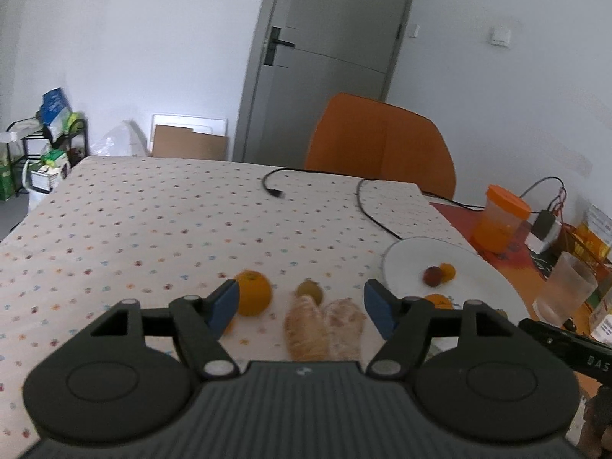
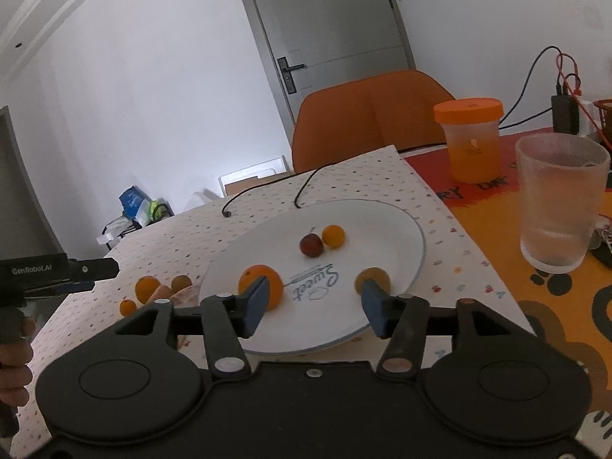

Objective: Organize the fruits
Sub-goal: 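Move both open tools back toward the remaining fruit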

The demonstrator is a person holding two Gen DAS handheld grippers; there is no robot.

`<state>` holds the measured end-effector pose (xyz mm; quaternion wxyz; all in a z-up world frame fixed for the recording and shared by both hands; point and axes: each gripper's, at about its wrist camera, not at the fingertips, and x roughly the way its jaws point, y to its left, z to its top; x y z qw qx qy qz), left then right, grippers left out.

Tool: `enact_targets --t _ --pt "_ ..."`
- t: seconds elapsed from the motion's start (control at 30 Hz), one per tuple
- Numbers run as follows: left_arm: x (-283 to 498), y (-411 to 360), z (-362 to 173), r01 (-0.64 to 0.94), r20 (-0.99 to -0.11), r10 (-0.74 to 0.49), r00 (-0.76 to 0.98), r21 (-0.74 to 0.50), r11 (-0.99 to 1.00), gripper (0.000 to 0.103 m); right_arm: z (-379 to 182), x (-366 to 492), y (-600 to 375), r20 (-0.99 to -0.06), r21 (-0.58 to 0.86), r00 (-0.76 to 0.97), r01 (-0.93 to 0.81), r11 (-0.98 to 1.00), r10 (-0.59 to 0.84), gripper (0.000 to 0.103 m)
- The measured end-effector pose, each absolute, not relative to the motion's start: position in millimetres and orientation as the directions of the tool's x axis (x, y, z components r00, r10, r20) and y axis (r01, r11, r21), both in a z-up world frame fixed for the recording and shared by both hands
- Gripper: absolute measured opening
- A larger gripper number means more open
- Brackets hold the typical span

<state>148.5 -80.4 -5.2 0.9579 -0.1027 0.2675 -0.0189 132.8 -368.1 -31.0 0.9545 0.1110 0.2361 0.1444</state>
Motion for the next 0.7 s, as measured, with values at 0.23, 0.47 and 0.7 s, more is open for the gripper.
enact_targets --t 0.23,0.47,0.7 --pt "137 -52 -7 -0.072 -0.495 -0.052 0.867 -0.228 0.971 0.082 -29 130 -350 -0.425 0.265 0.837 -0.248 0.932 0.344 0.060" --pt "130 -27 -12 -0.117 -0.496 -0.026 0.868 -0.255 0.960 0.082 -25 129 -331 -0.429 0.248 0.826 -0.283 0.927 0.367 0.061" --pt "123 -8 -18 -0.145 -0.499 -0.010 0.867 -0.271 0.952 0.082 -24 129 -312 -0.434 0.235 0.811 -0.319 0.918 0.393 0.061"
